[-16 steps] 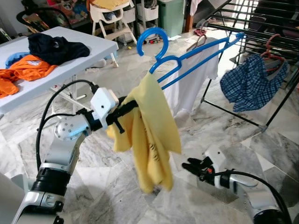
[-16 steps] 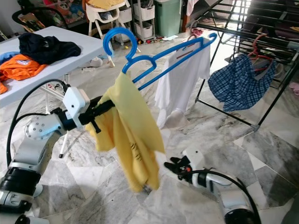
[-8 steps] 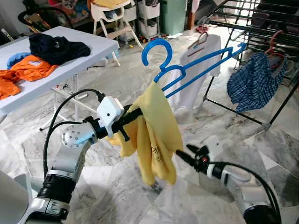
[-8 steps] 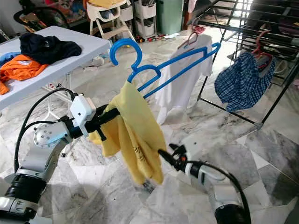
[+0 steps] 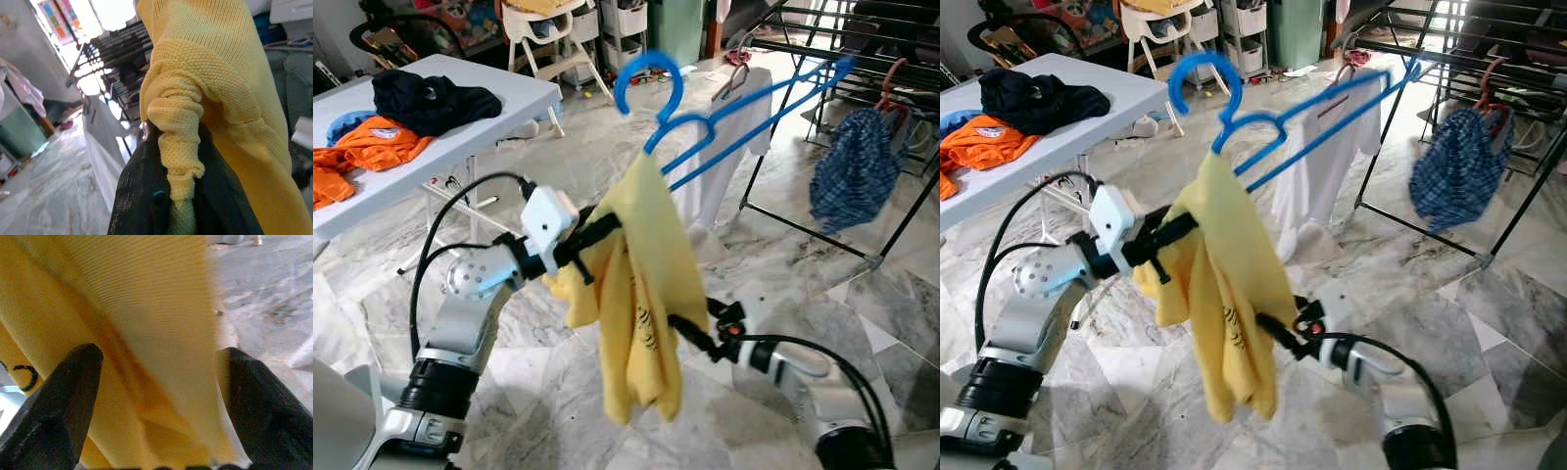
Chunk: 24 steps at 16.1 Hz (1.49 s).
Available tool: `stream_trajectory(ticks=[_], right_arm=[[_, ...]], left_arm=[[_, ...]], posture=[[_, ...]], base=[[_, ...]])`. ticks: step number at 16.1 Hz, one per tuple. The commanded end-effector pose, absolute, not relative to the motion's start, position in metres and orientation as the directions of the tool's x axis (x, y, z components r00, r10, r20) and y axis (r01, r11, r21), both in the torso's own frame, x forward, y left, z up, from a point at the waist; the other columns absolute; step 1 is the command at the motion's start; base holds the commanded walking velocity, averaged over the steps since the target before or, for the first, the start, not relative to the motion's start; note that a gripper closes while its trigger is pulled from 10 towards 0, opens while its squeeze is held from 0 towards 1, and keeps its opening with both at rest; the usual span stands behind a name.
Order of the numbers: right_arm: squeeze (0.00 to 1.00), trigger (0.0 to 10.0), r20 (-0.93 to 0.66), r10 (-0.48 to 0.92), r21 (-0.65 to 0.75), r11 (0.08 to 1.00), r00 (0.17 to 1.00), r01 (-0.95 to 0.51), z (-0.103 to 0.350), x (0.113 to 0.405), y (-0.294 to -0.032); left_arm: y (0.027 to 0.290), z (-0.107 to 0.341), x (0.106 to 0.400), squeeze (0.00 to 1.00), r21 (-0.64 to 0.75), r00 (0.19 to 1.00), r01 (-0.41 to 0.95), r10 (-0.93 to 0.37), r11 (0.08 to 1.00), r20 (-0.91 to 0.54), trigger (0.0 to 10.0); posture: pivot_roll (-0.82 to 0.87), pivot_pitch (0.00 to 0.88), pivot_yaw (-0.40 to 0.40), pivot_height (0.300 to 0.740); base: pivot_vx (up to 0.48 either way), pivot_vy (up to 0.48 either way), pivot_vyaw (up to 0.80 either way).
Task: Hang hanger
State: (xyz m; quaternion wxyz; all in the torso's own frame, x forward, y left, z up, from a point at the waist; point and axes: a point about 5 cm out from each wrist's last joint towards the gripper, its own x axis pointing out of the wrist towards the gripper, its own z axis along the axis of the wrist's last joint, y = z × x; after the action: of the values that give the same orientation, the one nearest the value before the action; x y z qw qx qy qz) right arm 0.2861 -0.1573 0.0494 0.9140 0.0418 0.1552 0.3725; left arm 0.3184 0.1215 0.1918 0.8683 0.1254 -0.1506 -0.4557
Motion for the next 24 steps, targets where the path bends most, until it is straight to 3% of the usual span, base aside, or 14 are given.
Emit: stream_trajectory(ticks=[1, 4, 5, 6, 7, 8, 24], right_arm=[[1.00, 10.0, -0.239, 0.722, 0.183, 0.691, 0.650, -0.700, 0.056, 0.291, -0.150], [1.00, 10.0, -0.235, 0.734, 0.178, 0.677, 0.638, -0.714, 0.058, 0.296, -0.145], [0.85, 10.0, -0.231, 0.736, 0.173, 0.675, 0.636, -0.718, 0.060, 0.300, -0.143], [0.60, 9.4, -0.220, 0.740, 0.169, 0.671, 0.635, -0.722, 0.062, 0.302, -0.141], [0.41, 0.0, -0.201, 0.748, 0.179, 0.662, 0.632, -0.727, 0.064, 0.303, -0.139], [0.00, 0.0, -0.196, 0.755, 0.183, 0.655, 0.625, -0.733, 0.065, 0.303, -0.138], [0.00, 0.0, -0.218, 0.727, 0.187, 0.686, 0.651, -0.703, 0.057, 0.302, -0.147]], left_arm=[[0.119, 0.208, 0.317, 0.00, 0.388, 0.505, 0.750, -0.842, 0.536, 0.189, 0.0], [0.116, 0.210, 0.315, 0.00, 0.381, 0.492, 0.759, -0.849, 0.528, 0.195, 0.0], [0.116, 0.212, 0.314, 0.00, 0.375, 0.487, 0.764, -0.851, 0.525, 0.199, 0.0], [0.115, 0.212, 0.314, 0.00, 0.367, 0.486, 0.767, -0.850, 0.527, 0.204, 0.0], [0.115, 0.211, 0.314, 0.00, 0.360, 0.487, 0.769, -0.849, 0.528, 0.204, 0.0], [0.115, 0.210, 0.314, 0.00, 0.359, 0.487, 0.770, -0.849, 0.528, 0.203, 0.0], [0.110, 0.214, 0.315, 0.00, 0.347, 0.476, 0.779, -0.853, 0.523, 0.217, 0.0]], posture=[[-0.11, 0.042, 0.126, 0.740], [-0.10, 0.041, 0.128, 0.740], [-0.10, 0.042, 0.127, 0.740], [-0.10, 0.042, 0.127, 0.740], [-0.10, 0.042, 0.127, 0.740], [-0.10, 0.041, 0.125, 0.740], [-0.11, 0.033, 0.131, 0.740]], base=[[0.000, 0.000, 0.00], [0.000, 0.000, 0.00], [0.000, 0.000, 0.00], [0.000, 0.000, 0.00], [0.000, 0.000, 0.00], [0.000, 0.000, 0.00], [0.000, 0.000, 0.00]])
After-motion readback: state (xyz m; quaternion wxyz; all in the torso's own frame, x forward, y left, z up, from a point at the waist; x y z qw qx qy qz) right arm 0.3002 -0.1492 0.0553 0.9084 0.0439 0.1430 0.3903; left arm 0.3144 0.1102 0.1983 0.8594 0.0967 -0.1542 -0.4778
